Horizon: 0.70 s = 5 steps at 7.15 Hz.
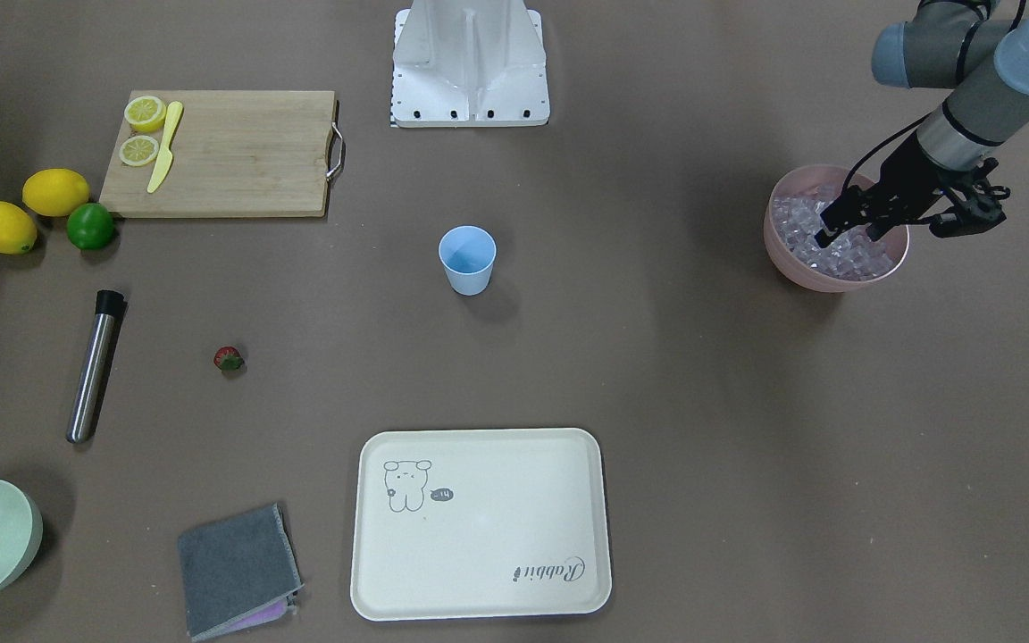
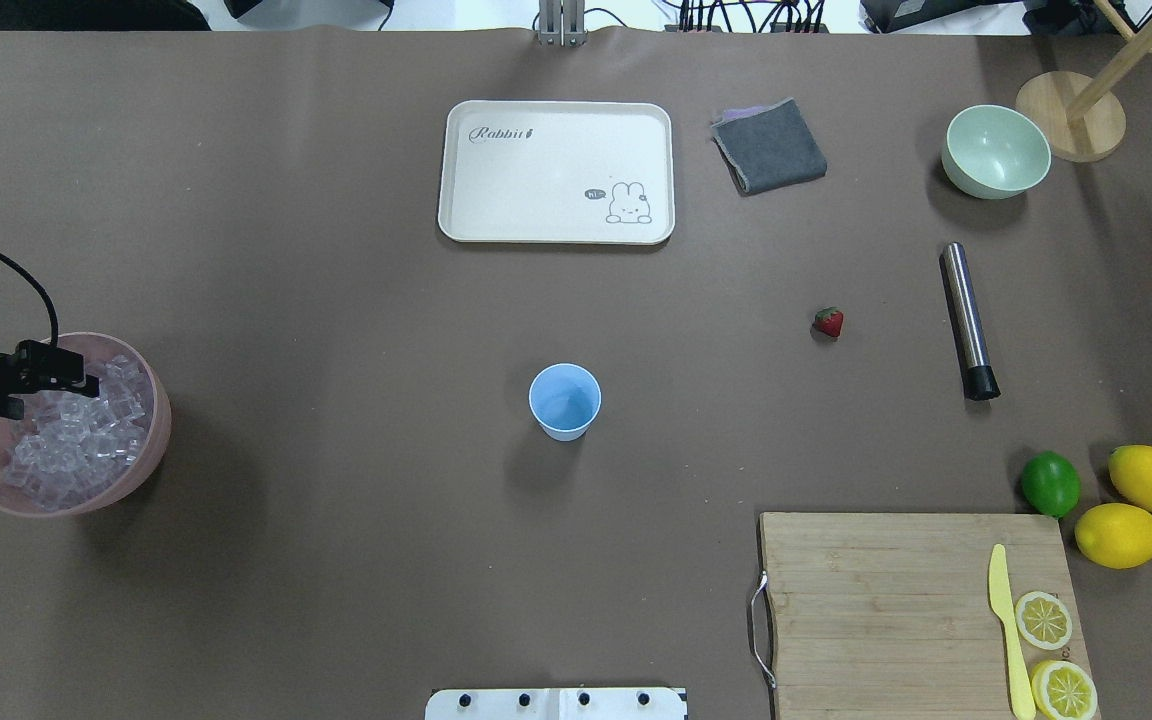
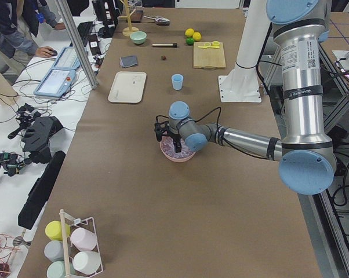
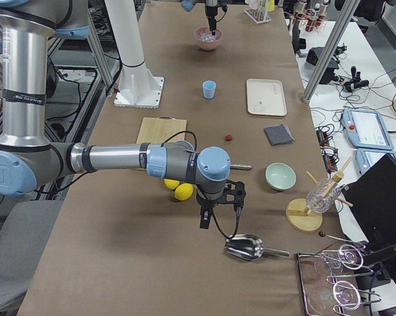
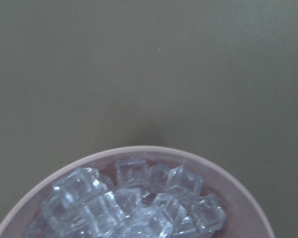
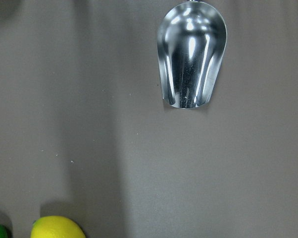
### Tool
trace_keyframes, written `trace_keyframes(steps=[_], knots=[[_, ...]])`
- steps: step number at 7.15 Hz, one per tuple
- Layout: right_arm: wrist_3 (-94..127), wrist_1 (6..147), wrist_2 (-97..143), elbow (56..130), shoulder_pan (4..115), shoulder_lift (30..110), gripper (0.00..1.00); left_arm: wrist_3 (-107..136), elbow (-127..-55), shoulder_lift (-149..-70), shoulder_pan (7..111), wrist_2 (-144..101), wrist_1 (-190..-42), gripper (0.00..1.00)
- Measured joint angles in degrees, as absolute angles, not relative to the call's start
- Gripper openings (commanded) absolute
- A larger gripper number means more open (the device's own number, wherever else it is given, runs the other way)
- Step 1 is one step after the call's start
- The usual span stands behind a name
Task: Mash ice and strawberries in cup
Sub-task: 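Lower the left gripper into the pink bowl of ice cubes, then close the left gripper on a clear ice cube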
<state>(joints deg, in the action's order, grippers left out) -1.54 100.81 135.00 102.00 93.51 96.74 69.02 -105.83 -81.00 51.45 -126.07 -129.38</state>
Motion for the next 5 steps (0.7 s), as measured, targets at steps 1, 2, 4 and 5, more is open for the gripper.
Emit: trace_keyframes(steps=[1,2,4,5], knots=[[-1.59,100.81,135.0,101.95,93.51,96.78,1.0,69.07,-106.0,-80.85,51.15,-126.05,-129.6,0.91],[-1.63,100.81,135.0,101.97,93.51,96.92,1.0,69.08,-106.12,-80.84,51.02,-126.04,-129.66,0.9],[-1.66,100.81,135.06,102.24,93.57,97.3,1.0,69.02,-106.16,-80.92,50.74,-125.98,-129.7,0.9],[-1.67,100.81,135.08,102.33,93.62,97.41,1.0,68.99,-106.08,-80.96,50.52,-125.96,-129.72,0.88]])
